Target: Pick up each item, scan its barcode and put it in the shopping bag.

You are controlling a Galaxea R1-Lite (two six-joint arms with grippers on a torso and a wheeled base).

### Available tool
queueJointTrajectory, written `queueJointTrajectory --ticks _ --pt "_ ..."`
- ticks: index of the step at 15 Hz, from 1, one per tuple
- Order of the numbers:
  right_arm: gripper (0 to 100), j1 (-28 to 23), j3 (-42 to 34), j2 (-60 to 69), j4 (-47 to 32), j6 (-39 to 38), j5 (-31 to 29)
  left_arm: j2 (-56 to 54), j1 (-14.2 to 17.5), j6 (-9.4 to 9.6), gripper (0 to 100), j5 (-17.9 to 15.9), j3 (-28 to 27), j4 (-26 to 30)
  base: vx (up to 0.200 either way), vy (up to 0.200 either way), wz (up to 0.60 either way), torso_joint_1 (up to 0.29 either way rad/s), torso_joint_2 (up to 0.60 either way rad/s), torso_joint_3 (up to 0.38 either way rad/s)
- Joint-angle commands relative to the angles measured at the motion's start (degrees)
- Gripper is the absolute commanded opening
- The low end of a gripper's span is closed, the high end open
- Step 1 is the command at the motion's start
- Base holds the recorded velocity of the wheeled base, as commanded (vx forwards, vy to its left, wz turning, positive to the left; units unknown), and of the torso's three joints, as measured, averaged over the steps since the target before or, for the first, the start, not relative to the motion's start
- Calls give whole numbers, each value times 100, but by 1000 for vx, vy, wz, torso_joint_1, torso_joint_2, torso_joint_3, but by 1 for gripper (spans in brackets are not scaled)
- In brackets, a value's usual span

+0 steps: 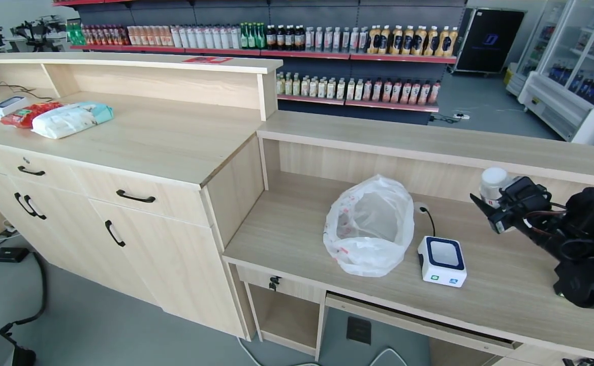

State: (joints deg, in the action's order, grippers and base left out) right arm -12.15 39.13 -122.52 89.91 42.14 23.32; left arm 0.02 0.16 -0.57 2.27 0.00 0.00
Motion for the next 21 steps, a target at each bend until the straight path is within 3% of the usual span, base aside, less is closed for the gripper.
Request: queueJointTrajectory --ticks 1,8,21 --pt "0 38 42 -440 9 101 76 -2 2 -4 100 2 0 0 0 0 0 0 0 0" --pt "0 161 332 -809 9 602 639 -2 2 -4 100 2 0 0 0 0 0 0 0 0" --pt "0 196 1237 -1451 9 154 1386 -2 2 -4 100 2 0 0 0 0 0 0 0 0"
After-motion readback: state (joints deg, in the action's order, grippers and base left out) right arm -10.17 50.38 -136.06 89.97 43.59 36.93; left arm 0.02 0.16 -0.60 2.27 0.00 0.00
